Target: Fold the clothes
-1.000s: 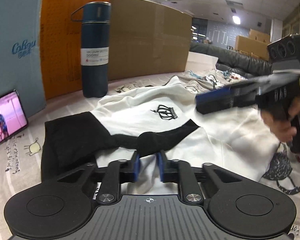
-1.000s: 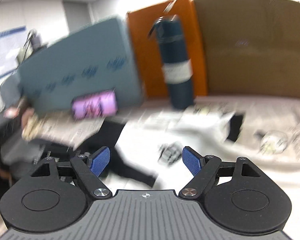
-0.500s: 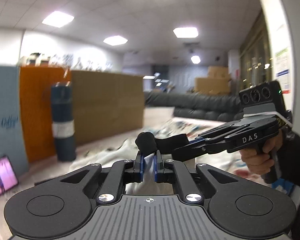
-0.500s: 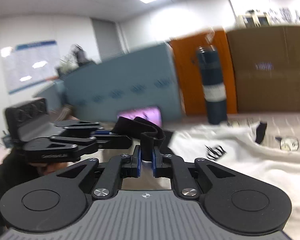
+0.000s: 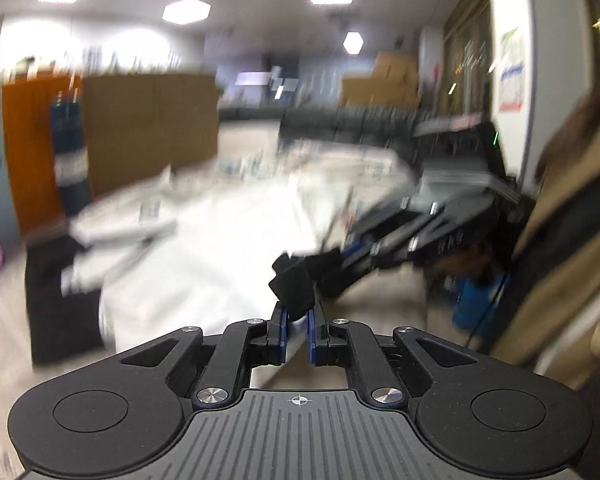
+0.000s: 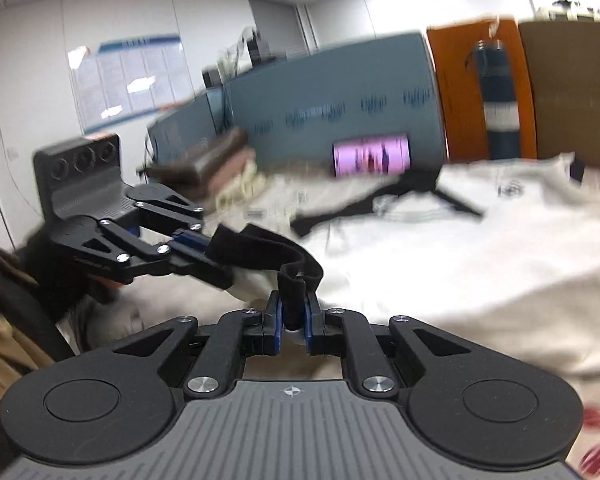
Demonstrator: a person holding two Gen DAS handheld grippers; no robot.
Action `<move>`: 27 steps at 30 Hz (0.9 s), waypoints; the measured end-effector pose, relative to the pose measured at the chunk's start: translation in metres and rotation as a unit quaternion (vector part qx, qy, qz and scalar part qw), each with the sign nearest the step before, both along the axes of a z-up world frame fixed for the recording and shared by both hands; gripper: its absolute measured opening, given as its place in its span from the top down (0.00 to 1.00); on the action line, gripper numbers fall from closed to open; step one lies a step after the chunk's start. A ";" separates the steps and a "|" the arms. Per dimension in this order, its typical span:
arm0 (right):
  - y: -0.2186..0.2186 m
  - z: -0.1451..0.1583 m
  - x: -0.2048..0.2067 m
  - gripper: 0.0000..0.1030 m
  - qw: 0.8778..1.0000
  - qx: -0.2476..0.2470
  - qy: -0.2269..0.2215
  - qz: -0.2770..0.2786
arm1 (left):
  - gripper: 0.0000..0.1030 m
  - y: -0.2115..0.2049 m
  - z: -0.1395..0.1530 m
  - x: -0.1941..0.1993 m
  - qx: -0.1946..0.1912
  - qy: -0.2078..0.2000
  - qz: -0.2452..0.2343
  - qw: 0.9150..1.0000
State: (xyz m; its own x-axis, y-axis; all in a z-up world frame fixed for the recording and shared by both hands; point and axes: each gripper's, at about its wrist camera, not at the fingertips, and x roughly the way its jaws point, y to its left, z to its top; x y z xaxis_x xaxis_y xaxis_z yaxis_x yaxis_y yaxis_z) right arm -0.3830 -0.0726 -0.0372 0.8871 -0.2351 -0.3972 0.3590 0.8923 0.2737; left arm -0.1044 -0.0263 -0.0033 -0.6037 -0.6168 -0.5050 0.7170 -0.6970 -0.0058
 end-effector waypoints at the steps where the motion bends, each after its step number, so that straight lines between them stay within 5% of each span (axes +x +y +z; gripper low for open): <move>1: 0.002 -0.003 0.001 0.84 1.000 0.006 0.003 0.002 | 0.86 0.001 -0.001 0.002 0.003 -0.011 0.002 1.000; 3: 0.007 -0.002 -0.008 0.70 1.000 0.014 -0.015 0.012 | 0.77 0.005 0.004 0.005 -0.008 -0.020 0.005 1.000; 6: 0.007 0.005 -0.030 0.44 0.998 0.016 -0.065 0.010 | 0.46 -0.006 0.031 0.021 -0.045 0.055 -0.006 0.997; 7: 0.007 0.008 -0.040 0.39 0.996 0.010 -0.083 -0.005 | 0.43 -0.015 0.039 0.022 -0.054 0.083 -0.002 0.995; 10: -0.002 0.014 -0.070 0.37 0.991 -0.012 -0.105 -0.083 | 0.41 -0.065 0.052 0.007 -0.047 0.122 -0.017 0.991; 16: -0.027 0.014 -0.128 0.34 0.962 -0.018 -0.120 -0.245 | 0.41 -0.173 0.033 -0.080 0.018 0.059 -0.063 0.996; 22: -0.053 0.010 -0.161 0.29 0.947 -0.018 -0.116 -0.298 | 0.41 -0.223 -0.014 -0.147 0.099 -0.002 -0.107 0.989; 27: -0.086 0.006 -0.180 0.22 0.950 -0.024 -0.075 -0.303 | 0.42 -0.226 -0.030 -0.151 0.125 0.017 -0.113 0.986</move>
